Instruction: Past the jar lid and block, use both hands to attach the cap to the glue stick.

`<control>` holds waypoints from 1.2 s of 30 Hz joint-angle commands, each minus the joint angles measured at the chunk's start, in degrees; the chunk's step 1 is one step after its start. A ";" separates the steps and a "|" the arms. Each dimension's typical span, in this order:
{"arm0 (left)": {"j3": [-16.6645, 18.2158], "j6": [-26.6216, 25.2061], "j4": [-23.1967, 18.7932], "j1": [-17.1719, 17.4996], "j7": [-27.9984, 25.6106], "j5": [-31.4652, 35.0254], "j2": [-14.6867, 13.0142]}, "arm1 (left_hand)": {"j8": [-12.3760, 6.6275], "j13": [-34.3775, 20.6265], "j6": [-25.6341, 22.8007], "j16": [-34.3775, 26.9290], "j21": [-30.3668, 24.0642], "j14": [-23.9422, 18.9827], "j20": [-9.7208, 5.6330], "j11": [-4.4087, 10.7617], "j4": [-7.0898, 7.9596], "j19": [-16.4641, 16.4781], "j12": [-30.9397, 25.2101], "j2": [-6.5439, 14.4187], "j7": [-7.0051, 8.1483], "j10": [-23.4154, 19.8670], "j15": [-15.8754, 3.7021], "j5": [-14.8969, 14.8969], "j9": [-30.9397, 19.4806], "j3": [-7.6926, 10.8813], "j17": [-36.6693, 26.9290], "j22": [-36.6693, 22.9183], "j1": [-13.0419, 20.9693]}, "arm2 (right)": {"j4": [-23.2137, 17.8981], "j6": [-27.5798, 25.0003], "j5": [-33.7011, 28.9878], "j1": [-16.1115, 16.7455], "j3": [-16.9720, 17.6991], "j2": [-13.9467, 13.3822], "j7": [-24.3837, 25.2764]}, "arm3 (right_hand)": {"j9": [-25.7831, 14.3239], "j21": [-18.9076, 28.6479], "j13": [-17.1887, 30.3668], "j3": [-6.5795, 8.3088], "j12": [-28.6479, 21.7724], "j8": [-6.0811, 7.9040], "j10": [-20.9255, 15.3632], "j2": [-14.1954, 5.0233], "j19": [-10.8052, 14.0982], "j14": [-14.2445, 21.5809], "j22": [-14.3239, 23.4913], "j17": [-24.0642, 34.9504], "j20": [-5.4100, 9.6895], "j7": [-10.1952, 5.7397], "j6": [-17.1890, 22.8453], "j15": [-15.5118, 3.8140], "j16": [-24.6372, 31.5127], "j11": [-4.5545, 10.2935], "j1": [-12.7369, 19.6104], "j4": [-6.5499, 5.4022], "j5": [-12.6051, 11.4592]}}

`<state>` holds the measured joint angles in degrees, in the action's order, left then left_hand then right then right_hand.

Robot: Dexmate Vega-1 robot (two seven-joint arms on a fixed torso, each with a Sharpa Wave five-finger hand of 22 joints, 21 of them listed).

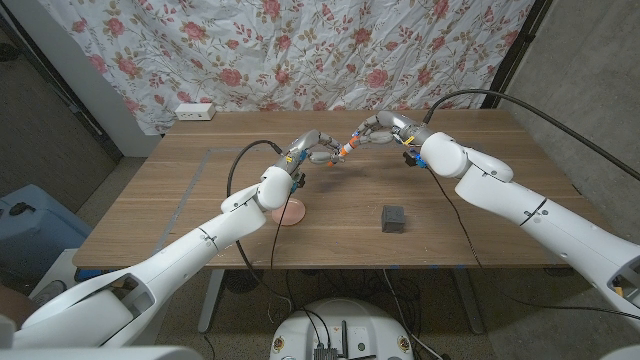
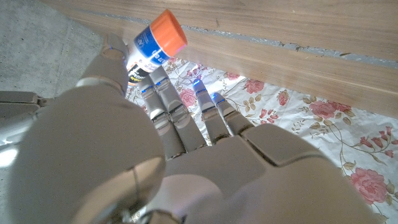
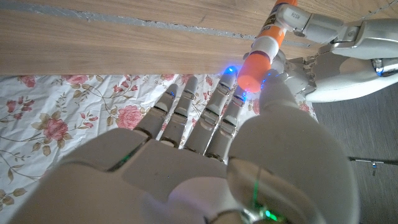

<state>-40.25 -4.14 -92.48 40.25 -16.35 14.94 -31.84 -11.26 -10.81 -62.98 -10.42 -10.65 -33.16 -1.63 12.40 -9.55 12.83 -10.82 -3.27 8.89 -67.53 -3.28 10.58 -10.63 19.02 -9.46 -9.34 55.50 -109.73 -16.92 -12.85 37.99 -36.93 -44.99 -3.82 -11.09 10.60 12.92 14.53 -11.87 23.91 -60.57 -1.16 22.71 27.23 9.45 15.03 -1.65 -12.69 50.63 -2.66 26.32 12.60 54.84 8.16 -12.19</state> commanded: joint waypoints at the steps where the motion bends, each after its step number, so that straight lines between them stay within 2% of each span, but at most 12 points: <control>1: 0.19 -0.51 -0.32 0.43 -0.36 -0.13 0.14 | -0.51 -0.31 -2.08 -0.06 0.07 0.19 0.03 0.33 0.07 0.26 -0.23 3.82 -1.44 -0.36 -5.30 0.39 -0.66 0.55 -0.12 -0.19 -1.68 | 0.31 -0.40 -0.18 -0.06 -0.02 0.06 0.32 | -0.05 0.24 0.19 -0.25 0.02 -0.02 0.15 -0.61 0.12 -0.39 0.15 0.21 0.08 -0.11 0.64 -7.14 0.51 0.02 0.26 0.06 0.28; 36: 0.00 -0.09 0.44 -0.01 -0.37 -0.28 0.32 | -0.56 -0.32 -2.14 -0.08 0.08 0.19 0.04 0.33 0.07 0.23 -0.24 3.89 -1.49 -0.39 -5.23 0.39 -0.66 0.55 -0.12 -0.19 -1.64 | 0.31 0.20 0.35 -0.27 -0.21 0.62 0.29 | -0.16 0.21 0.23 -0.63 0.05 -0.37 0.40 -0.84 0.09 -0.53 0.16 0.14 0.02 -0.12 0.76 -7.01 0.54 0.00 0.13 0.04 0.39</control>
<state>-40.26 -4.50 -92.22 40.24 -16.52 14.81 -31.57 -11.33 -10.81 -62.98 -10.42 -10.65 -32.95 -1.63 12.40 -9.43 12.83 -10.82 -3.27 8.89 -67.53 -3.07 10.63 -10.63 19.14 -9.46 -9.35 55.50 -109.42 -16.80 -12.61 37.92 -36.95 -44.71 -3.41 -11.03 10.60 12.91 14.15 -11.87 23.82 -60.58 -1.60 22.71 27.01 9.45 15.03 -1.64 -12.70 50.63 -2.88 26.32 12.60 55.28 8.23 -11.74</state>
